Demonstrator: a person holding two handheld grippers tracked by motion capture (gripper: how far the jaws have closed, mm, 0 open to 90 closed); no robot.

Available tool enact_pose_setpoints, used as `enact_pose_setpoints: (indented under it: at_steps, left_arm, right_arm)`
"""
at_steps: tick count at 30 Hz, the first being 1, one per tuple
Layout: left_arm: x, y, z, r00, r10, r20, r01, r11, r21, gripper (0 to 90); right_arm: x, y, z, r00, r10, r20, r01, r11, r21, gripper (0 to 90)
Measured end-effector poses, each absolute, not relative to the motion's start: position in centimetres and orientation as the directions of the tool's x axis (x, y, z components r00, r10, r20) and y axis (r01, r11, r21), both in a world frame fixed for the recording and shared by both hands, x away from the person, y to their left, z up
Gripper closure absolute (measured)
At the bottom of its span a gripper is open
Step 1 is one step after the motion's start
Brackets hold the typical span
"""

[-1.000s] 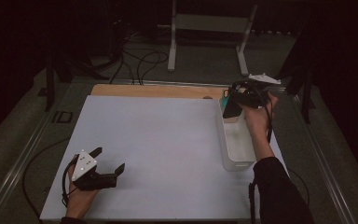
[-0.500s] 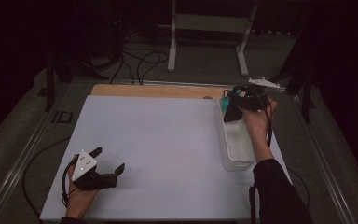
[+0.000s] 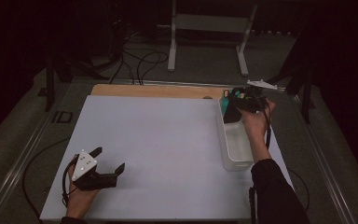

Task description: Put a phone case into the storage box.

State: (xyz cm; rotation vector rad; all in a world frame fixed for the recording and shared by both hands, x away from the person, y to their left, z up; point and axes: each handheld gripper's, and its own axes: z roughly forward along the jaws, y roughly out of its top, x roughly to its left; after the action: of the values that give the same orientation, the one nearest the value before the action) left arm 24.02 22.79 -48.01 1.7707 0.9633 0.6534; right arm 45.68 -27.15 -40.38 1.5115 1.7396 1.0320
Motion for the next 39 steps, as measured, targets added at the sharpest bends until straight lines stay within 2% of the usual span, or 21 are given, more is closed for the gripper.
enact_pose_setpoints:
  at_steps: [27, 39]
  left_arm:
    - [24.0, 22.8, -48.0, 0.543, 0.840, 0.003, 0.315, -0.207, 0.926, 1.0]
    - [24.0, 22.8, -48.0, 0.542, 0.840, 0.001, 0.317, -0.205, 0.926, 1.0]
  right_arm:
    - [47.7, -26.1, -42.9, -0.133, 0.991, 0.009, 0.568, 0.069, 0.820, 13.6]
    - [48.3, -25.9, -43.3, -0.118, 0.993, 0.008, 0.561, 0.060, 0.826, 13.2]
